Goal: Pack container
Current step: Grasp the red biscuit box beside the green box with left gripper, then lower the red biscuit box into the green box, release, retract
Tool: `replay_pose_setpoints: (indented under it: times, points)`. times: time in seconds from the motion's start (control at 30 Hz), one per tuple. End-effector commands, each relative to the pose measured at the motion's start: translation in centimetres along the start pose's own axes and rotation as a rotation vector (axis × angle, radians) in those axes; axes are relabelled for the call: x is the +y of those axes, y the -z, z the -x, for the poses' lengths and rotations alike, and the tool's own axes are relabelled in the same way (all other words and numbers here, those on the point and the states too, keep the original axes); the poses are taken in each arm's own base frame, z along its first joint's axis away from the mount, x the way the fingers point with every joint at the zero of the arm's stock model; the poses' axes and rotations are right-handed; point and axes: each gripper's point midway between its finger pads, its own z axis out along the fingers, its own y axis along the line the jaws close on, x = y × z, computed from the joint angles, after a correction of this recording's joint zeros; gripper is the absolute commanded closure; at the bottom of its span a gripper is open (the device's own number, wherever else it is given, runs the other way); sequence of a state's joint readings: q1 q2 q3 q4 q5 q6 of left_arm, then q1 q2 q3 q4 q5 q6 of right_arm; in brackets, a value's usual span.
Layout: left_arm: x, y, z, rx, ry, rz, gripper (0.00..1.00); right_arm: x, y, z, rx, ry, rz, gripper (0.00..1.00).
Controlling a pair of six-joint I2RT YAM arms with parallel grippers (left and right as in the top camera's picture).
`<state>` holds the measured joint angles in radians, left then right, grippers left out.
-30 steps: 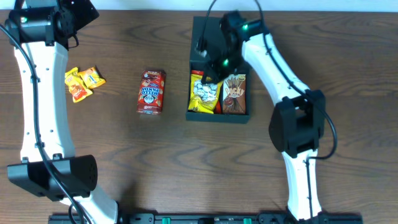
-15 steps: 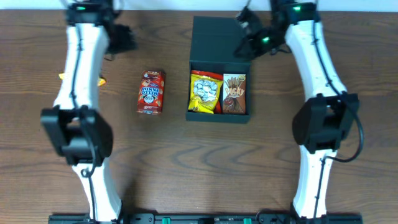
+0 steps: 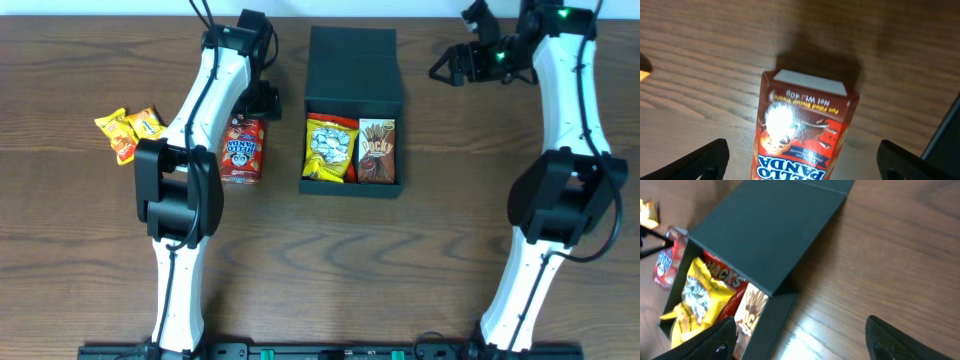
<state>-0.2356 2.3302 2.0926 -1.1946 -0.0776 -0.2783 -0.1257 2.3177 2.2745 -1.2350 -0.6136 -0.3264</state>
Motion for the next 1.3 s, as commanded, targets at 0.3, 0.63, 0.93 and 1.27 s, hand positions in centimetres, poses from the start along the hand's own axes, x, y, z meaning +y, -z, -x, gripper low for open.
replay_pose_setpoints:
  times: [0.3, 0.63, 0.93, 1.27]
  points:
    - [-0.8, -4.0, -4.0, 0.128, -0.087, 0.003, 0.05, 0.7, 1.4, 1.2, -0.051, 0.035, 0.006, 0.13]
    - [-0.3, -5.7, -5.7, 0.178, -0.094, 0.020, 0.04, 1.2, 1.4, 1.2, -0.054, 0.028, 0.032, 0.13]
    - [-0.5, -5.4, -5.5, 0.170, -0.082, 0.009, 0.38, 1.2, 1.4, 1.3, -0.055, 0.025, 0.032, 0.13]
    - [-2.0, 5.4, -0.4, -0.130, -0.037, -0.099, 0.37, 0.6, 5.8, 3.8, -0.156, 0.059, -0.020, 0.13]
